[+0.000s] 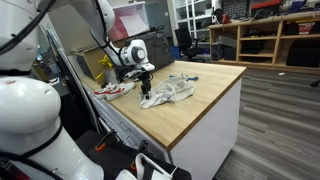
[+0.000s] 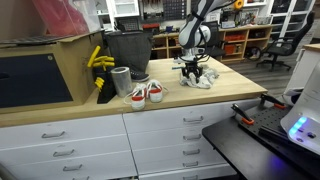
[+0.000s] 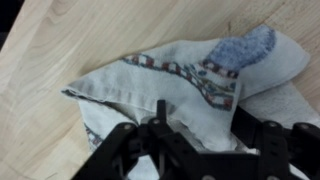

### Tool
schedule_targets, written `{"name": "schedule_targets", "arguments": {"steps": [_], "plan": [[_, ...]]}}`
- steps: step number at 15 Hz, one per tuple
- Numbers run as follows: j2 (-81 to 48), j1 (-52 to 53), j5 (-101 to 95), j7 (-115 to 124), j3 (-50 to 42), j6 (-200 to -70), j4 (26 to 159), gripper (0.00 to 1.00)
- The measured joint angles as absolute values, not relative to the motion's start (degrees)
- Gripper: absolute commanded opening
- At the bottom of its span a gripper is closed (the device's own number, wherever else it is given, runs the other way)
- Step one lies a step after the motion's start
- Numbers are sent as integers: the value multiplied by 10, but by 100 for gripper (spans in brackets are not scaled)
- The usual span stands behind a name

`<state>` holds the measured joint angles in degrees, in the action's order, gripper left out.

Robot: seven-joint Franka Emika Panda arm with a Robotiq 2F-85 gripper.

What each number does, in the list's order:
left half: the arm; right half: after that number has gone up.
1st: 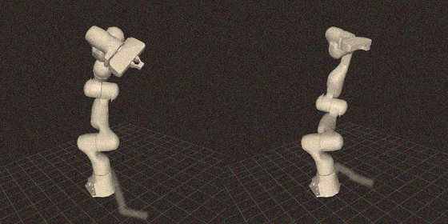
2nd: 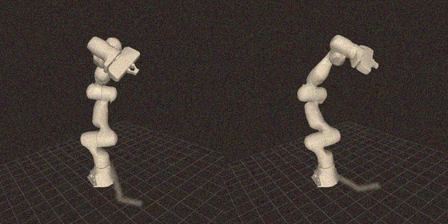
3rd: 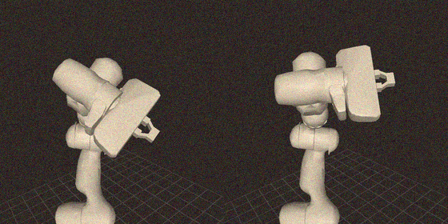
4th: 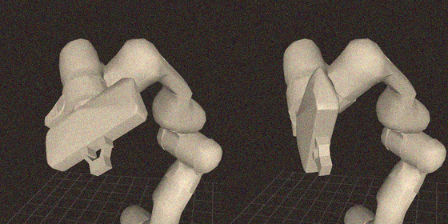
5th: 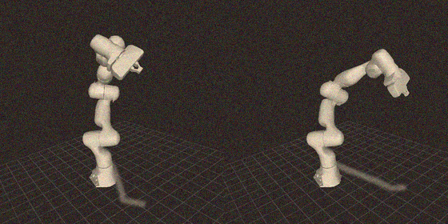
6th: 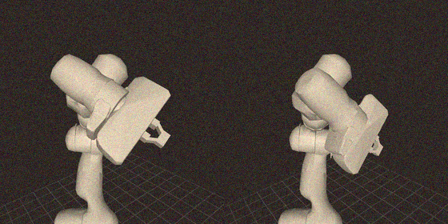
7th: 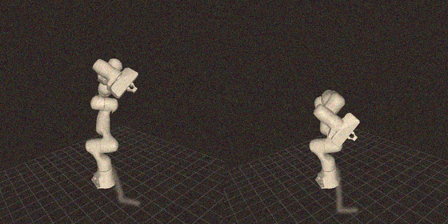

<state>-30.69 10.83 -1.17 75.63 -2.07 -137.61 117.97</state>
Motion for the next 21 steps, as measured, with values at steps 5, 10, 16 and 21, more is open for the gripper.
{"name": "schedule_targets", "arguments": {"steps": [5, 10, 16, 21], "plan": [[-306, 112, -13, 756, -21, -1356, 1180, 58], [-307, 122, -15, 756, -21, -1356, 1181, 41], [-306, 137, -19, 757, -21, -1357, 1181, 3], [-303, 146, -21, 760, -21, -1367, 1180, 3]]}}
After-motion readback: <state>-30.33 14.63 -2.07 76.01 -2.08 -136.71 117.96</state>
